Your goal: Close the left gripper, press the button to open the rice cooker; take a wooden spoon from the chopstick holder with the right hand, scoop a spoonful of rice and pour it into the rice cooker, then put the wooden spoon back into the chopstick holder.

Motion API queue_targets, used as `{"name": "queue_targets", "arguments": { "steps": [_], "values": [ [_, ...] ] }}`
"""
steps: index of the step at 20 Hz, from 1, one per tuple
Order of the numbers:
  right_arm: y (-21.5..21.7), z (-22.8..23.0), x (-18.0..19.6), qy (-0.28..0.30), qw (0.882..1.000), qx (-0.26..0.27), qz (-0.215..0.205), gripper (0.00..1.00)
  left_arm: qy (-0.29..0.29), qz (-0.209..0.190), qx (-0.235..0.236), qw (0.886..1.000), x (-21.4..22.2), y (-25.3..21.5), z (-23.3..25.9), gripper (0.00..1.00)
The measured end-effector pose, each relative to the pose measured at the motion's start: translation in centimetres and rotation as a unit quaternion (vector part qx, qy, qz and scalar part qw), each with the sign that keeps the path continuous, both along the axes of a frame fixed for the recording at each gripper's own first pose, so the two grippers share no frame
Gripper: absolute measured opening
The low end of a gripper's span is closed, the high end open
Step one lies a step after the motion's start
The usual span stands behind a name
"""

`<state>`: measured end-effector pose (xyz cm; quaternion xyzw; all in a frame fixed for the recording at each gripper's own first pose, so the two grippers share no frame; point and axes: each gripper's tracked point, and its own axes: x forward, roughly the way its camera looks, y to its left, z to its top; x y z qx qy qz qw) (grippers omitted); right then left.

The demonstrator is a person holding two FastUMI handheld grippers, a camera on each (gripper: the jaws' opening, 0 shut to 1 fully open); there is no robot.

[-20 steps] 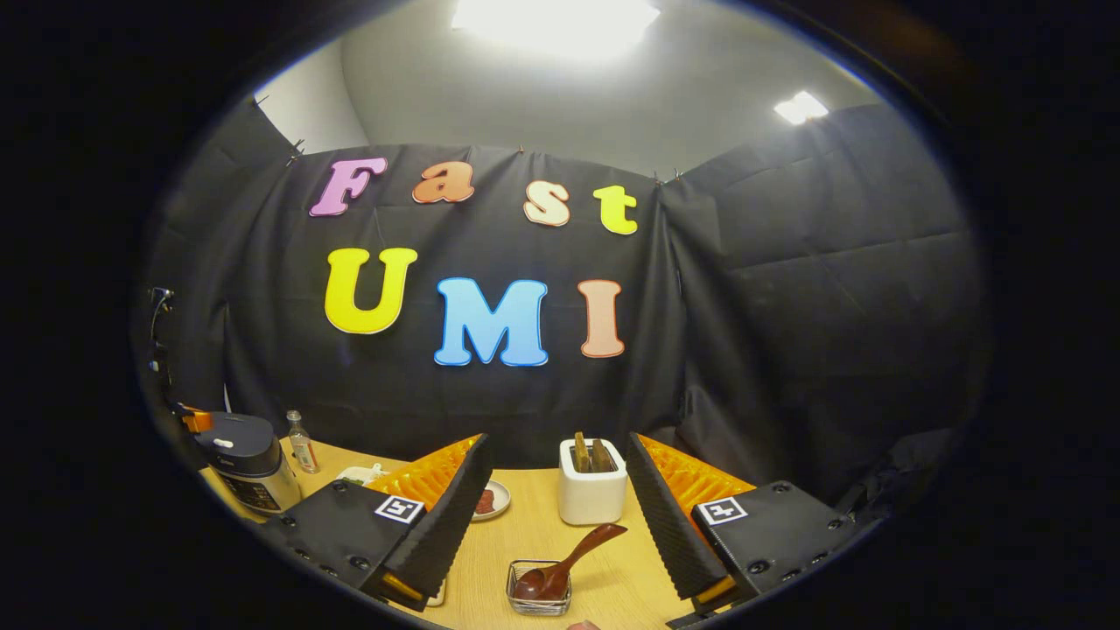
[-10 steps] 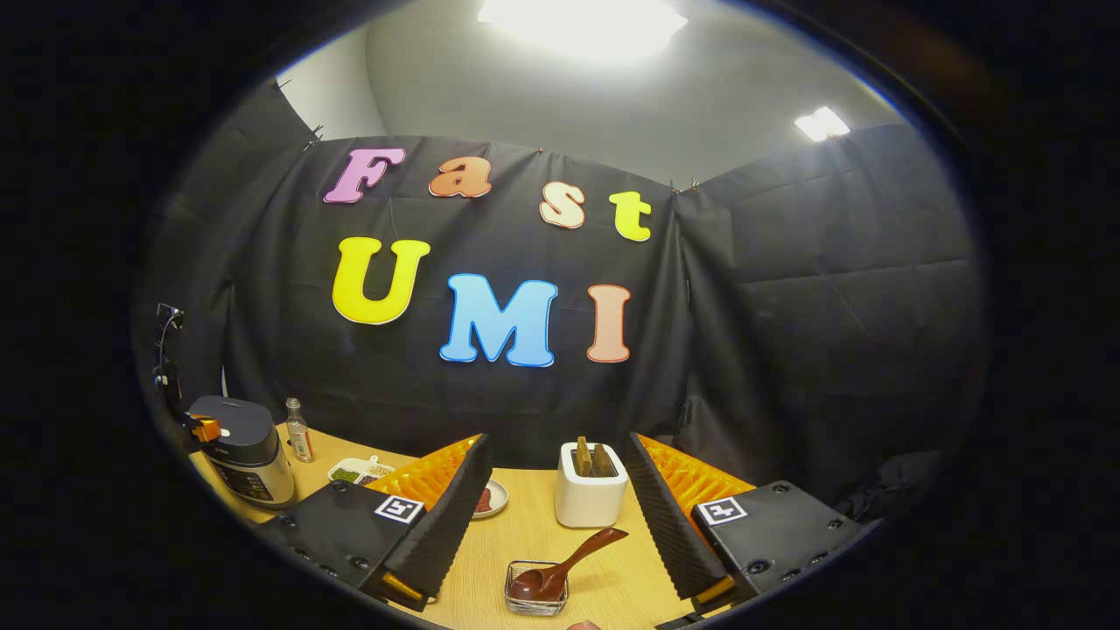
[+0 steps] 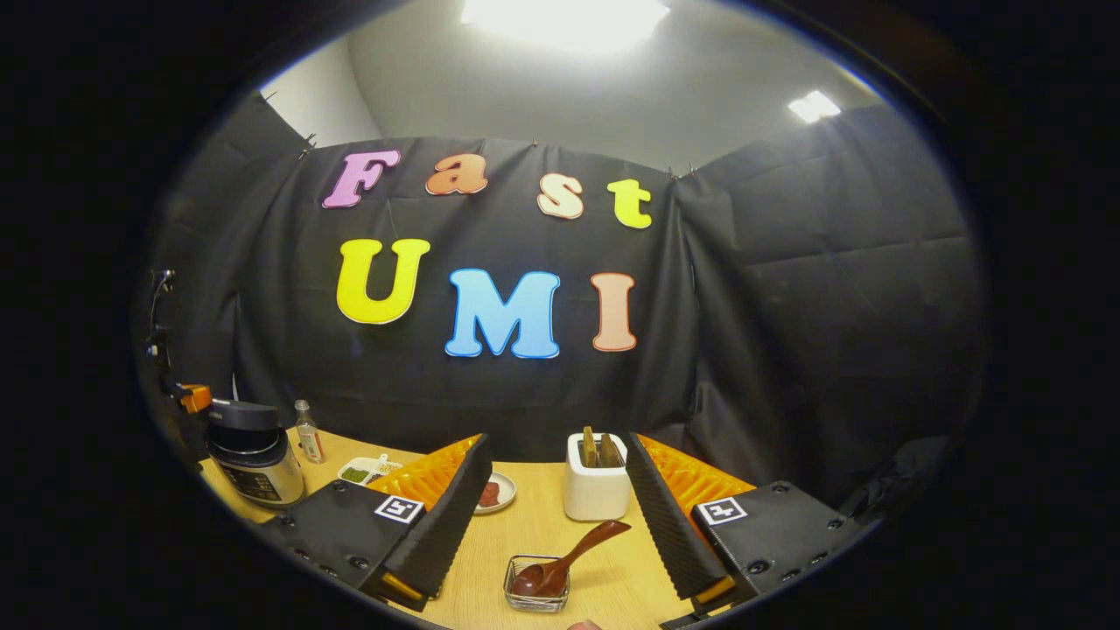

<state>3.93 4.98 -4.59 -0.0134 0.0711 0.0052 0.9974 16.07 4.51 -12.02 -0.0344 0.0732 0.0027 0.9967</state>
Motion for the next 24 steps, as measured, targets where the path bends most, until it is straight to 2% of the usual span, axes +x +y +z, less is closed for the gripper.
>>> {"name": "queue_targets", "arguments": {
  "steps": [5,9,10,15,16,17,18,19,22,24],
  "values": [
    [-1.6,-2.1,1.5,0.026,1.0,0.017,0.002,0.98,-0.063,0.023,-0.001,0.998,-3.0,1.2,7.9,0.0],
    [-2.5,-5.2,2.9,0.069,0.997,0.044,0.001,0.98,-0.094,0.034,0.008,0.995,-6.9,1.6,11.8,0.78],
    [-2.9,-6.4,3.1,0.085,0.995,0.05,-0.003,0.98,-0.1,0.04,0.013,0.994,-7.8,1.9,12.5,0.83],
    [-3.7,-11.2,4.5,0.154,0.984,0.091,-0.014,0.93,-0.105,0.054,0.027,0.993,-12.6,2.8,14.6,0.83],
    [-3.8,-12.1,4.6,0.165,0.982,0.095,-0.017,0.96,-0.104,0.059,0.034,0.992,-13.4,3.0,14.5,0.83],
    [-3.8,-13.0,4.8,0.175,0.979,0.1,-0.018,0.92,-0.103,0.063,0.041,0.992,-14.1,3.2,14.8,0.83],
    [-4.0,-13.9,4.9,0.185,0.977,0.106,-0.022,0.96,-0.103,0.068,0.046,0.991,-14.9,3.5,15.1,0.83],
    [-4.0,-14.7,4.9,0.197,0.973,0.113,-0.025,0.96,-0.103,0.072,0.05,0.991,-15.6,3.7,15.4,0.85],
    [-3.6,-17.8,4.7,0.238,0.961,0.137,-0.035,0.93,-0.099,0.082,0.057,0.99,-17.3,4.4,15.6,0.83],
    [-3.4,-19.5,4.6,0.26,0.953,0.15,-0.039,0.96,-0.096,0.087,0.062,0.99,-17.9,4.7,15.7,0.83]
  ]
}}
